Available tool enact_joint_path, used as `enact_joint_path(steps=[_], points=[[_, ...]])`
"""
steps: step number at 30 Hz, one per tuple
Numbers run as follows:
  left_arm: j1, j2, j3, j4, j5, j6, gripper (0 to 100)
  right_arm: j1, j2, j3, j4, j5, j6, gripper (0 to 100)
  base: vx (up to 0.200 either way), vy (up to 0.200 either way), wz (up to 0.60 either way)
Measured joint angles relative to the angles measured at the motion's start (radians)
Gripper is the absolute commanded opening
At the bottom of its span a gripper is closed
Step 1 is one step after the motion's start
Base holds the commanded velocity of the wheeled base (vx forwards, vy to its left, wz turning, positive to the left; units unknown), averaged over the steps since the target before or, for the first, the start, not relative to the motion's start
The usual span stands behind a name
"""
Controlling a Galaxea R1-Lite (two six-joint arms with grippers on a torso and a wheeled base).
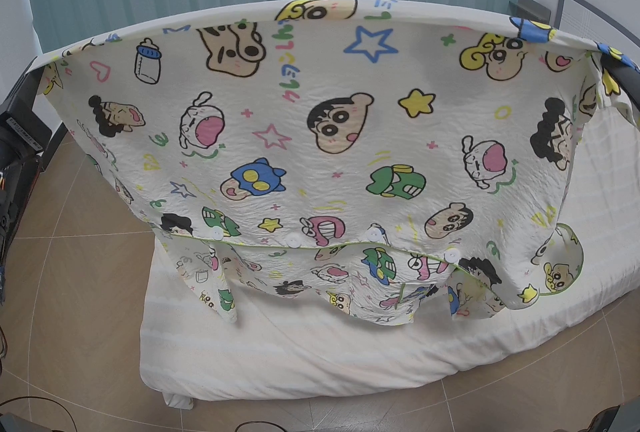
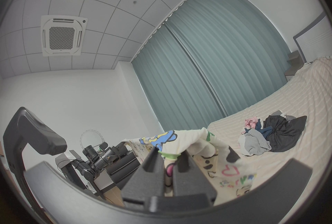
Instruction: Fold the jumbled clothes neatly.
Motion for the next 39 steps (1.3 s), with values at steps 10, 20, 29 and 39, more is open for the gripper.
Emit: enact_joint_path(steps=[10, 20, 29, 39], points=[[0.0, -0.025, 0.013, 0.002, 0.0, 0.0, 0, 0.007, -0.029, -0.011, 0.016, 0.008, -0.011, 0, 0.0, 0.0, 0.0], [0.017, -0.025, 0.052, 0.007, 0.003, -0.001, 0, -0.001, -0.009, 0.006, 0.015, 0.017, -0.013, 0, 0.0, 0.0, 0.0], [0.063, 0.029, 0.144, 0.01, 0.0, -0.041, 0, -0.039, 0.043, 0.058, 0.014, 0.013, -0.011, 0, 0.0, 0.0, 0.0], [0.108, 0.182, 0.174, 0.006, -0.009, -0.131, 0, -0.096, 0.114, 0.12, 0.007, 0.015, -0.004, 0, 0.02, 0.0, 0.0]])
